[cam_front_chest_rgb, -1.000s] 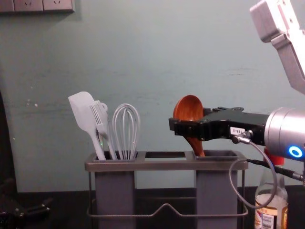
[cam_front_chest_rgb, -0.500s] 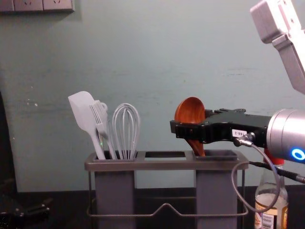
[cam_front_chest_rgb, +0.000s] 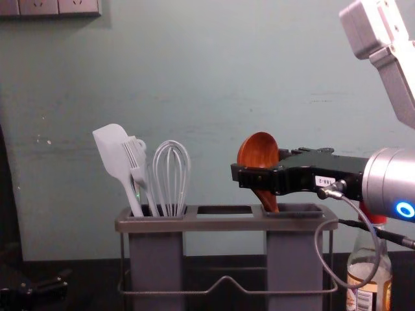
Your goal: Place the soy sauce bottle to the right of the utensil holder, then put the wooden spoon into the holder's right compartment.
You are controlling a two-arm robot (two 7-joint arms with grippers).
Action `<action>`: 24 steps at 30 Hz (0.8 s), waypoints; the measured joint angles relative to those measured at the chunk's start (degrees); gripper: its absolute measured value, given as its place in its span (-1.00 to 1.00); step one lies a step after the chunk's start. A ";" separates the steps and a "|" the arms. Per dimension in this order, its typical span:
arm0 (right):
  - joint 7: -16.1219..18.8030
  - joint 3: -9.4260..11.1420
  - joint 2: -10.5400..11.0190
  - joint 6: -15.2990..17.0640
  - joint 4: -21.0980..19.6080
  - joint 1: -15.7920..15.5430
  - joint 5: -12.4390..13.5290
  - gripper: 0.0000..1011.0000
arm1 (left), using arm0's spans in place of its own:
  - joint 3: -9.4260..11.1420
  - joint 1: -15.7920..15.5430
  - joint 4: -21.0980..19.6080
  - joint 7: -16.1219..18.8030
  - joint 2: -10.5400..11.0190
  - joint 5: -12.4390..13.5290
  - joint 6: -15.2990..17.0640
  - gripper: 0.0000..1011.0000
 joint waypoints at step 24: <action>-0.22 -0.11 0.16 0.55 -0.67 0.09 -0.53 0.99 | 0.00 0.00 0.00 0.00 0.00 0.00 0.00 0.99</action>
